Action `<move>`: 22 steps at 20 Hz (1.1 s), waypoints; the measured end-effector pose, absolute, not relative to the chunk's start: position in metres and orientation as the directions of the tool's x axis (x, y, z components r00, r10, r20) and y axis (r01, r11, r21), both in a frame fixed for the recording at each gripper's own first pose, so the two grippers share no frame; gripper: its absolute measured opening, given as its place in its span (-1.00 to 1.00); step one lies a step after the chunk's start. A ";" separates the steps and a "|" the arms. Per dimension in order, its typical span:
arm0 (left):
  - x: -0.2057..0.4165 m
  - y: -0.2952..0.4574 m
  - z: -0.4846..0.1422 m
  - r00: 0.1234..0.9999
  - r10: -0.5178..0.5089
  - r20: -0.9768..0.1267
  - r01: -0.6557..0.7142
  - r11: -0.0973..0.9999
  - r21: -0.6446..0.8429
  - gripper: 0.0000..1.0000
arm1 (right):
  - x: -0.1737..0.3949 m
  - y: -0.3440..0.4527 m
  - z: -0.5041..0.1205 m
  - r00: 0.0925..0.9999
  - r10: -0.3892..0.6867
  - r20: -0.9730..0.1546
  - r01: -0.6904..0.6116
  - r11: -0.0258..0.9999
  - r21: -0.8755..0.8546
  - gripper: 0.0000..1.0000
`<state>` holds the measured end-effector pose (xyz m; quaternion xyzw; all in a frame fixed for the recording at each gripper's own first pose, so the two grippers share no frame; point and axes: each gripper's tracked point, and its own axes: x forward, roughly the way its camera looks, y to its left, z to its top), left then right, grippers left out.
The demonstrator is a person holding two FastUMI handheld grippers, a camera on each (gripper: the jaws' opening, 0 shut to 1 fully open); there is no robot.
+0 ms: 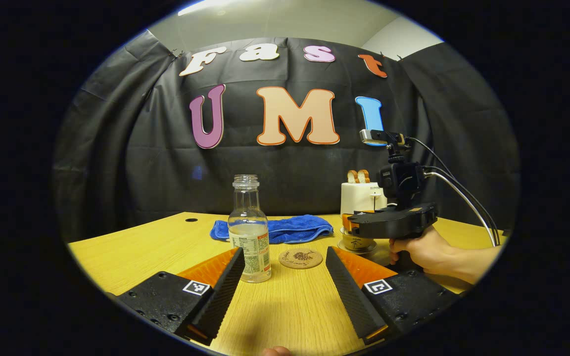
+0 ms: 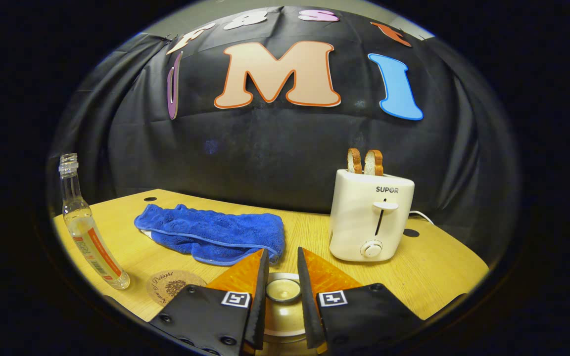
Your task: Open the teacup lid with one hand, grasp the water bottle and pour water into the teacup with the other hand; after pouring, place the water bottle on the coaster and then close the teacup lid.
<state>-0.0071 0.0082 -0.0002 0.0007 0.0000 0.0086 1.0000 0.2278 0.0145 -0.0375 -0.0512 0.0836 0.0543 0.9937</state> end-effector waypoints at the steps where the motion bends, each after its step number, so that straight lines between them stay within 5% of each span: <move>1: -0.006 0.008 0.000 1.000 0.017 0.000 -0.017 1.000 0.001 0.93 | 0.228 0.015 -0.037 0.980 0.099 -0.171 -0.117 0.988 -0.098 -0.28; 8: -0.007 0.008 0.000 1.000 0.017 0.000 -0.017 1.000 0.000 0.93 | 0.227 0.012 -0.032 0.981 0.124 -0.148 -0.133 0.989 -0.057 -0.50; 22: -0.010 0.016 -0.001 0.999 0.043 0.000 -0.043 0.999 0.002 0.94 | 0.193 -0.002 -0.012 0.987 0.161 -0.021 -0.161 0.987 0.001 -0.51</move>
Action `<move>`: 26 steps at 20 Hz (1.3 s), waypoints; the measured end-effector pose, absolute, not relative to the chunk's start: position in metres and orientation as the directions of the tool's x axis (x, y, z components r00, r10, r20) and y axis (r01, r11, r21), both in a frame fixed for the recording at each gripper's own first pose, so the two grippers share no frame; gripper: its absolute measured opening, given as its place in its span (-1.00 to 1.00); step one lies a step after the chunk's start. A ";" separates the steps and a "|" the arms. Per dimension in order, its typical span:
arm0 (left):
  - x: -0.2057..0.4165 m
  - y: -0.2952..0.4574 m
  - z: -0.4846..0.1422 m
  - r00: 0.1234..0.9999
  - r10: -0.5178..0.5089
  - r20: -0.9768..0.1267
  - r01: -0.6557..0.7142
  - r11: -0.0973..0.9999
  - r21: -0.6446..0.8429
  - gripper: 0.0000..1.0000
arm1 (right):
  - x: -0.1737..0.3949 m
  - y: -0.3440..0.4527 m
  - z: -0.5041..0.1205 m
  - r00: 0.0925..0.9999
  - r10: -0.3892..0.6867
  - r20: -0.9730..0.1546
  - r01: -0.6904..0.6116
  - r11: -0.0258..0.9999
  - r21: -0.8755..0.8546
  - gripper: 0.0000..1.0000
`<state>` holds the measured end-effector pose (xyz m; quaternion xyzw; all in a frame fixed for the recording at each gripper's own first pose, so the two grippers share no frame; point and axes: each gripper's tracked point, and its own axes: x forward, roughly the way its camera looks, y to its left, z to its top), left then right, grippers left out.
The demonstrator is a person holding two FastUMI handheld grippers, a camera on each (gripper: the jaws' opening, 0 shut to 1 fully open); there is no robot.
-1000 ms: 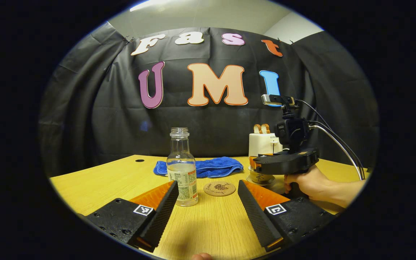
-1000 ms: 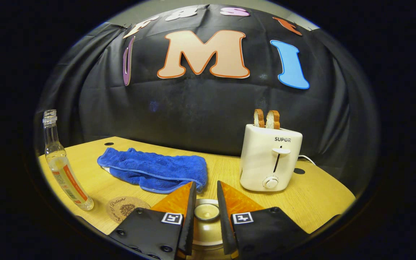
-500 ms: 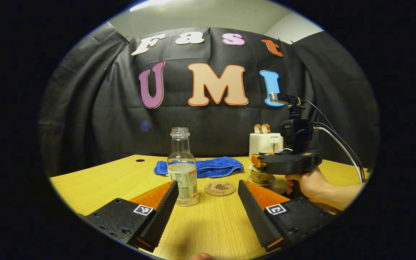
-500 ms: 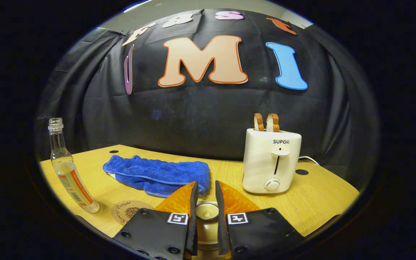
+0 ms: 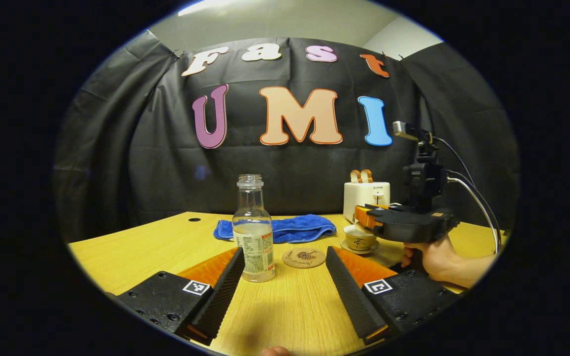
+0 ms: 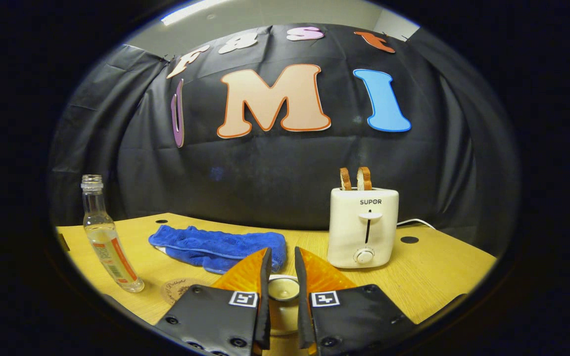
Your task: Open the teacup lid with one hand, grasp the water bottle and pour water into the teacup with the other hand; after pouring, place the water bottle on the coaster and then close the teacup lid.
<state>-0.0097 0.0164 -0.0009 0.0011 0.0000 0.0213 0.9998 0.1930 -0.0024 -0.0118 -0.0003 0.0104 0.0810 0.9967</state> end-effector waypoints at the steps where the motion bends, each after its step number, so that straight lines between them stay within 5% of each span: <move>1: -0.011 0.017 -0.001 0.999 0.044 0.001 -0.044 0.999 0.002 0.93 | 0.183 -0.005 -0.011 0.985 0.170 -0.023 -0.170 0.985 0.001 -0.50; 12: -0.004 0.042 -0.002 0.994 0.113 -0.002 -0.113 0.994 0.005 0.93 | 0.086 -0.046 -0.003 0.982 0.188 -0.014 -0.188 0.982 0.004 -0.50; 26: 0.089 0.075 -0.005 0.991 0.131 -0.003 -0.131 0.991 0.008 0.93 | 0.081 -0.047 -0.002 0.983 0.182 -0.015 -0.182 0.983 0.004 -0.51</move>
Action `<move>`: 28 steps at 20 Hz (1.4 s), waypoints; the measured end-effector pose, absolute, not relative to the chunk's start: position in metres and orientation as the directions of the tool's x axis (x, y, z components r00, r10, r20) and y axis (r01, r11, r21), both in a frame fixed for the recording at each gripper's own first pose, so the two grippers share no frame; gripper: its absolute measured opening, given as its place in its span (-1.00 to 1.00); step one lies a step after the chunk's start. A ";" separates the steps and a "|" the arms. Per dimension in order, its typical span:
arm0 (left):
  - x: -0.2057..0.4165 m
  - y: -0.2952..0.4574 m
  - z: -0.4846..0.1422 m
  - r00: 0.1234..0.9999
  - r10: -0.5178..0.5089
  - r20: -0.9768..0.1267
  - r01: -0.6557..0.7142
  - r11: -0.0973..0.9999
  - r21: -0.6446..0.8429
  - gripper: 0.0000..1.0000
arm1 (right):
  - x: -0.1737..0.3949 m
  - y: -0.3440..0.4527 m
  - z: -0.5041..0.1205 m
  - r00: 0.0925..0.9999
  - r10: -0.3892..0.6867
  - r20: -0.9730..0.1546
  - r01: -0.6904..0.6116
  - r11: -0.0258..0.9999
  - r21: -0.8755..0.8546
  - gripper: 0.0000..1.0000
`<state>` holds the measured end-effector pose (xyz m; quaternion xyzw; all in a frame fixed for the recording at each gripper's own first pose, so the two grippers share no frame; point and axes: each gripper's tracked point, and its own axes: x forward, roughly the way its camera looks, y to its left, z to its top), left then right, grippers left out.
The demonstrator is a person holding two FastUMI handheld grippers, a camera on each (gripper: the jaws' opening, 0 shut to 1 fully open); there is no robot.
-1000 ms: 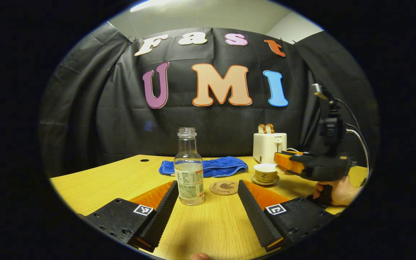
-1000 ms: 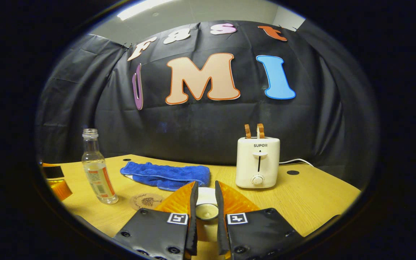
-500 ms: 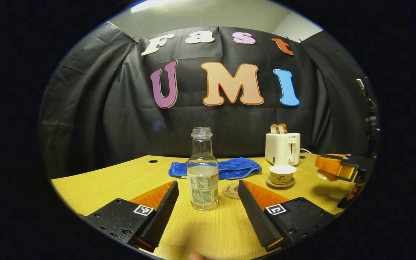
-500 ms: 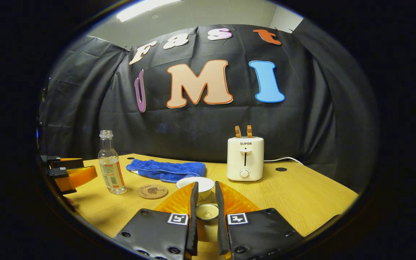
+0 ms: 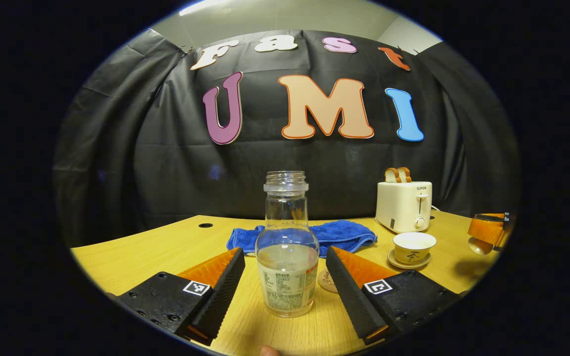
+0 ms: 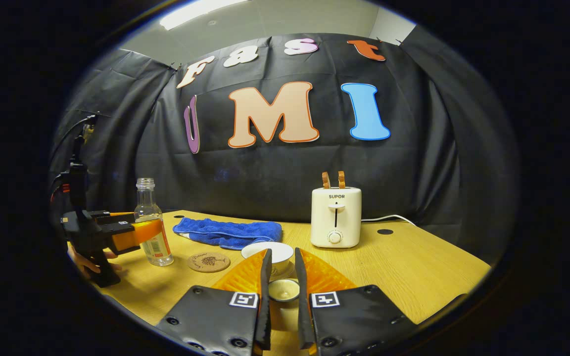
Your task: Open the teacup lid with one hand, grasp the water bottle and pour water into the teacup with the other hand; after pouring, place the water bottle on the coaster and then close the teacup lid.
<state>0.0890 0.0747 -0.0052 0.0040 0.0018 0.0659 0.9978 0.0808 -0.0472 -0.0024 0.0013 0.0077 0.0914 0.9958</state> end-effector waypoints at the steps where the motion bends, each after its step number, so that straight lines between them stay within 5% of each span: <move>1: 0.094 0.076 -0.006 0.991 0.133 -0.007 -0.133 0.991 0.009 0.93 | 0.081 -0.048 -0.002 0.983 0.182 -0.015 -0.182 0.983 0.004 -0.51; 8: 0.116 0.075 -0.006 0.993 0.115 -0.006 -0.114 0.993 0.007 0.90 | 0.081 -0.048 -0.002 0.983 0.181 -0.015 -0.181 0.983 0.003 -0.51; 9: 0.115 0.075 -0.006 0.994 0.108 -0.003 -0.108 0.994 0.005 0.47 | 0.081 -0.048 -0.002 0.983 0.181 -0.015 -0.181 0.983 0.003 -0.51; 18: 0.124 0.060 -0.007 0.999 0.046 -0.011 -0.045 0.999 0.028 0.36 | 0.081 -0.050 -0.003 0.986 0.169 -0.016 -0.169 0.986 0.003 -0.51; 23: 0.144 0.041 -0.010 0.999 0.030 -0.027 -0.017 0.916 0.401 0.33 | 0.074 -0.065 -0.001 0.992 0.123 -0.013 -0.123 0.992 0.001 -0.51; 28: 0.162 0.006 -0.024 0.997 -0.051 -0.065 0.083 0.641 0.763 0.34 | 0.070 -0.092 0.000 0.999 0.050 -0.011 -0.050 0.999 -0.001 -0.51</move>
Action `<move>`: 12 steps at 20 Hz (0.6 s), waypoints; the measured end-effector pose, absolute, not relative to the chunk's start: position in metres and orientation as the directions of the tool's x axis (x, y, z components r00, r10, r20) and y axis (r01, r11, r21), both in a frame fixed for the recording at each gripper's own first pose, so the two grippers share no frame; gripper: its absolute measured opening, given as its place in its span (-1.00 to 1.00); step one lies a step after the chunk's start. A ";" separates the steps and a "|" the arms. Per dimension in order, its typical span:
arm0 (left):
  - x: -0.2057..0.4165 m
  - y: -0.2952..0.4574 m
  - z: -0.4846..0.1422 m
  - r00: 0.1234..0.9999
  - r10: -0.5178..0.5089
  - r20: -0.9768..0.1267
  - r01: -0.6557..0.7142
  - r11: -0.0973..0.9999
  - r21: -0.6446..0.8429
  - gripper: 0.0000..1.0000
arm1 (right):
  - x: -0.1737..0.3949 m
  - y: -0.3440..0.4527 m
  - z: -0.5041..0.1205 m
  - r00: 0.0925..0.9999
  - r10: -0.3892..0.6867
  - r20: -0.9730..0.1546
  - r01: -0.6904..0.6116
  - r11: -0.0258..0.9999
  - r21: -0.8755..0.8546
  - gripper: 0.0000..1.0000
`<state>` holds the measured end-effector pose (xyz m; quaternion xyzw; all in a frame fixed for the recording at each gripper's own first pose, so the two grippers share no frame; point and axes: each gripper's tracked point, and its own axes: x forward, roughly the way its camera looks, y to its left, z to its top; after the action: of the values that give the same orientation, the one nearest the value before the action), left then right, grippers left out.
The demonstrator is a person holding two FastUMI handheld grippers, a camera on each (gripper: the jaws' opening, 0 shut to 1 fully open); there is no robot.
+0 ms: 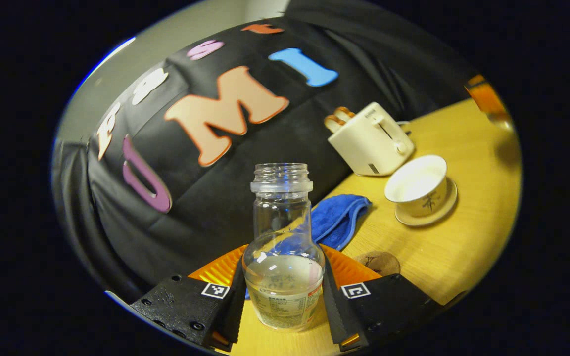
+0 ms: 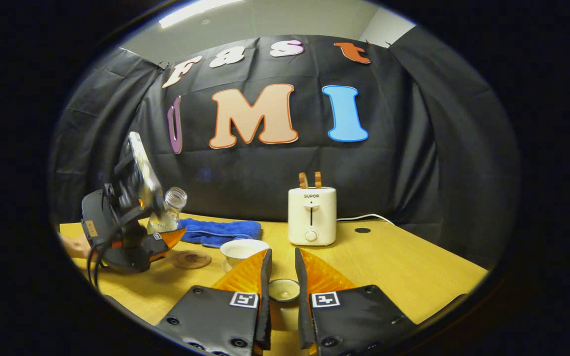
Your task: Open the teacup lid with one hand, grasp the water bottle and pour water into the teacup with the other hand; after pouring, place the water bottle on the coaster and then close the teacup lid.
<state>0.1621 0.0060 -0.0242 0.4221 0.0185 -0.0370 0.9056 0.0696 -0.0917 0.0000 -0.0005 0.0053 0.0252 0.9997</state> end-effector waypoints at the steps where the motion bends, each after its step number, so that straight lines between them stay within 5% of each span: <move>1: 0.168 -0.004 -0.024 0.995 -0.070 -0.072 0.099 0.580 0.808 0.33 | 0.070 -0.096 0.001 0.999 0.044 -0.010 -0.044 0.999 -0.002 -0.50; 7: 0.182 -0.040 -0.016 0.985 -0.138 -0.101 0.127 0.196 0.972 0.33 | 0.074 -0.117 0.001 1.000 -0.010 -0.007 0.010 1.000 -0.002 -0.51; 12: 0.183 -0.042 -0.019 0.977 -0.132 -0.169 0.175 0.036 0.984 0.34 | 0.075 -0.118 0.001 1.000 -0.006 -0.007 0.006 1.000 -0.002 -0.50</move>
<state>0.1833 -0.0421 -0.0194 0.6862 0.0158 -0.1067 0.7194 0.0754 -0.1179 0.0009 -0.0008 0.0034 -0.0028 1.0000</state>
